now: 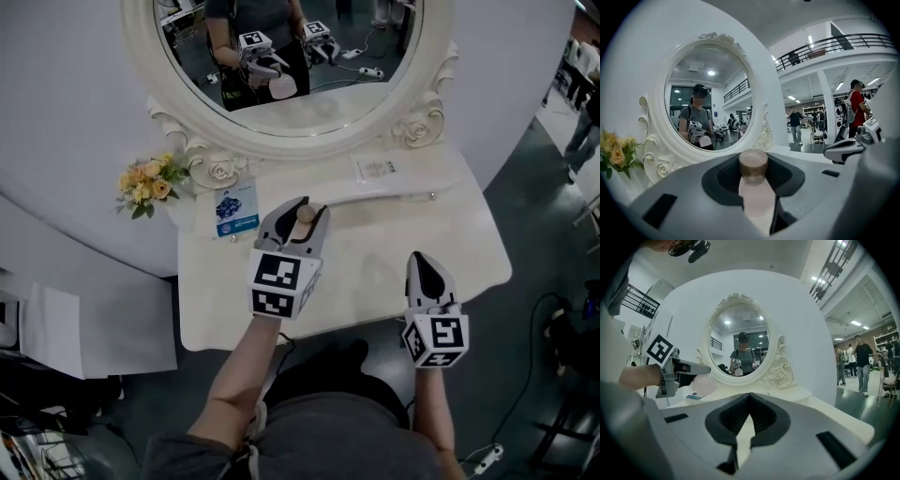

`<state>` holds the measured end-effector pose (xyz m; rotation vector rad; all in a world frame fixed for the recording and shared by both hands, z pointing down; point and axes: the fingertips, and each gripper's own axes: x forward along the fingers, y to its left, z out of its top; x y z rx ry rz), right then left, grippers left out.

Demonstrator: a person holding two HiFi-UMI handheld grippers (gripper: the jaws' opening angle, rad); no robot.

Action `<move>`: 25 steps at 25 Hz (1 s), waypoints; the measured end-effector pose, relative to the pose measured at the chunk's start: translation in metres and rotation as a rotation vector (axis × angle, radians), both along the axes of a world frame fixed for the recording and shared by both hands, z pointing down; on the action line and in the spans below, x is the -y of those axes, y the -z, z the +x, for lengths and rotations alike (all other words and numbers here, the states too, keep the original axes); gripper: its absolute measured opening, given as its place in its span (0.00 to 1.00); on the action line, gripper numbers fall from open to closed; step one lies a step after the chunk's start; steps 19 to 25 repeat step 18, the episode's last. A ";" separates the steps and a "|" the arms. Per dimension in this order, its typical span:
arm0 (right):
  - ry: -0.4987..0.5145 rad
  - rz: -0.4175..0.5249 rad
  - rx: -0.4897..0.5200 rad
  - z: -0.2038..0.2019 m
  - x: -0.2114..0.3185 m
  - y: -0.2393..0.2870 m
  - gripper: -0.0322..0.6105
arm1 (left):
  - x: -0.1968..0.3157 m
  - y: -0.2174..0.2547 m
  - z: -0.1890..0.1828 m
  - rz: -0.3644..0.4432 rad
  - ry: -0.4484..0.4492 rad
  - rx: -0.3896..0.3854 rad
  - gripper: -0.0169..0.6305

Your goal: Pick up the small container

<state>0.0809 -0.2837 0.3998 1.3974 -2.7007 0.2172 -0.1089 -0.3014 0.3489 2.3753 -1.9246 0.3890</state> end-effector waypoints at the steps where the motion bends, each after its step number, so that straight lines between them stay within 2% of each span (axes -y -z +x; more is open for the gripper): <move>1: 0.004 0.002 0.001 -0.001 0.000 0.001 0.05 | -0.001 0.000 -0.001 -0.002 0.005 -0.001 0.23; 25: 0.044 0.019 0.028 -0.001 0.001 0.009 0.05 | -0.012 0.002 -0.007 -0.010 0.055 0.014 0.23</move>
